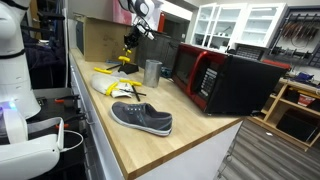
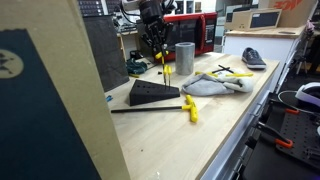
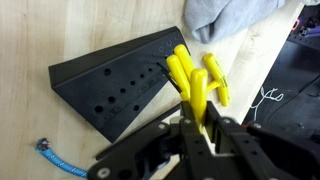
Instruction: Put the thing into the cylinder then on the stand
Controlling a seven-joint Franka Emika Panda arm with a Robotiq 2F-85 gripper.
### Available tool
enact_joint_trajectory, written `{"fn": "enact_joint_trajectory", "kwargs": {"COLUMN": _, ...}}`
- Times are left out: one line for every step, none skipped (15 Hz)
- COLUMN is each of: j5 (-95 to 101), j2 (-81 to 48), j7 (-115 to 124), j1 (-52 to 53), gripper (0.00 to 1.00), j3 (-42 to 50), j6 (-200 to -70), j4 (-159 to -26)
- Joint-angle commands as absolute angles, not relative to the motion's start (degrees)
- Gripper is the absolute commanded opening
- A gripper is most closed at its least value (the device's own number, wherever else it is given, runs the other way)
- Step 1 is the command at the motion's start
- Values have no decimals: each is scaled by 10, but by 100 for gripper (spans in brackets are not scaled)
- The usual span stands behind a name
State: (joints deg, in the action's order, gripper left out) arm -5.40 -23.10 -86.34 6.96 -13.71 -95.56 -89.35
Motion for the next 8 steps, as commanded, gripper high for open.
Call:
{"fn": "enact_joint_trajectory", "kwargs": {"j5": -28, "j2": -221, "j7": -875, "j1": 78, "gripper": 4, "j3": -133, "j6": -976, "j4": -900}}
{"fn": "enact_joint_trajectory", "kwargs": {"j5": -24, "j2": -221, "j7": -875, "j1": 80, "gripper": 4, "j3": -134, "j6": -983, "j4": -900}}
{"fn": "enact_joint_trajectory", "kwargs": {"j5": -20, "j2": -221, "j7": -875, "j1": 81, "gripper": 4, "j3": -134, "j6": -989, "j4": -900}}
{"fn": "enact_joint_trajectory", "kwargs": {"j5": -19, "j2": -222, "j7": -874, "j1": 82, "gripper": 4, "j3": -135, "j6": -998, "j4": -900}}
{"fn": "enact_joint_trajectory", "kwargs": {"j5": -18, "j2": -222, "j7": -873, "j1": 83, "gripper": 4, "j3": -136, "j6": -1006, "j4": -900}}
{"fn": "enact_joint_trajectory", "kwargs": {"j5": -19, "j2": -225, "j7": -872, "j1": 85, "gripper": 4, "j3": -137, "j6": -1016, "j4": -899}}
{"fn": "enact_joint_trajectory", "kwargs": {"j5": -18, "j2": -226, "j7": -871, "j1": 87, "gripper": 4, "j3": -137, "j6": -1024, "j4": -897}}
{"fn": "enact_joint_trajectory", "kwargs": {"j5": -19, "j2": -227, "j7": -870, "j1": 89, "gripper": 4, "j3": -138, "j6": -1031, "j4": -897}}
